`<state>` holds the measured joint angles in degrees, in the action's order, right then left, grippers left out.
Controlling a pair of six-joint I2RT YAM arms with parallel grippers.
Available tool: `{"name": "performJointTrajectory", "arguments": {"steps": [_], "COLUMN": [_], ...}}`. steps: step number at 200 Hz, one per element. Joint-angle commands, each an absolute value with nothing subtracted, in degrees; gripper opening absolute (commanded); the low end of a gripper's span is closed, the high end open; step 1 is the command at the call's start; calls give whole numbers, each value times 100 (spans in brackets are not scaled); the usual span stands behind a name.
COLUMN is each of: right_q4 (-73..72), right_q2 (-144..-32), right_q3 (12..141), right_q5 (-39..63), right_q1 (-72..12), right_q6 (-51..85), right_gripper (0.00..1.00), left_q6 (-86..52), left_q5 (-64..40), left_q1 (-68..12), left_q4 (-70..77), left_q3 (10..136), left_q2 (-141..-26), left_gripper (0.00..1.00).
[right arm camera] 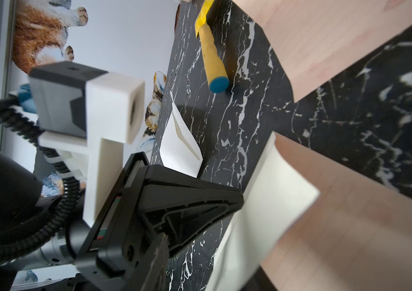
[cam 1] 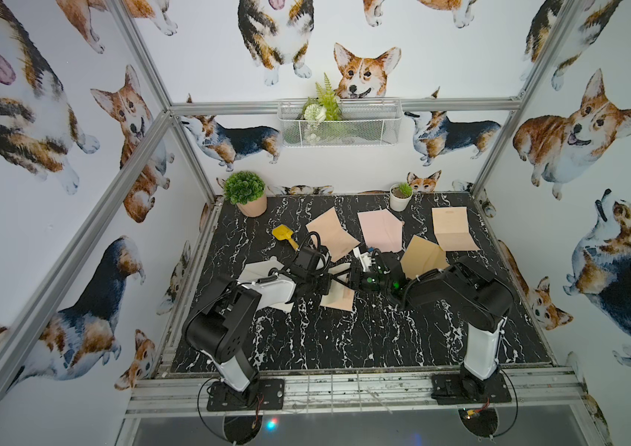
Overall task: Take the letter paper out of the envelope
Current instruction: Unfold the letter paper at the center of the board.
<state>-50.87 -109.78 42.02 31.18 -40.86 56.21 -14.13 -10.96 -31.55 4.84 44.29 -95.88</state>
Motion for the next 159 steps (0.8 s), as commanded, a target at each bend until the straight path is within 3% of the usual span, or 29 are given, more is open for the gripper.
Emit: {"name": "performJointTrajectory", "arguments": {"steps": [1, 51, 80, 93, 105, 120, 159], "right_q4": [-5416, -4990, -3807, -1756, 449, 2076, 3022], "right_q2": [-11073, -11005, -10600, -10267, -10010, -9791, -8914], "right_q3": [4237, 4267, 4534, 5205, 5953, 6540, 6455], "right_q5": [3032, 3041, 3130, 3149, 2259, 1047, -650], "right_q1": [-4106, -4105, -4109, -4200, -4483, -4827, -5104], "right_q6": [5818, 5566, 4853, 3643, 2356, 1331, 40], "right_gripper": [39, 0, 0, 0, 0, 0, 0], "left_q6": [-1389, -1398, -1425, -1449, -1467, -1500, -1538], "left_q5": [-1043, -975, -834, -711, -567, -372, 134], "left_q1": [-3155, -3155, -3155, -3155, -3151, -3146, -3105], "left_q4": [649, 795, 921, 1037, 1144, 1264, 1528], "left_q3": [4351, 4215, 4077, 3942, 3802, 3633, 3089], "left_q2": [-9545, -9242, -9044, -8875, -8705, -8422, -7409], "left_gripper": [0, 0, 0, 0, 0, 0, 0]}}
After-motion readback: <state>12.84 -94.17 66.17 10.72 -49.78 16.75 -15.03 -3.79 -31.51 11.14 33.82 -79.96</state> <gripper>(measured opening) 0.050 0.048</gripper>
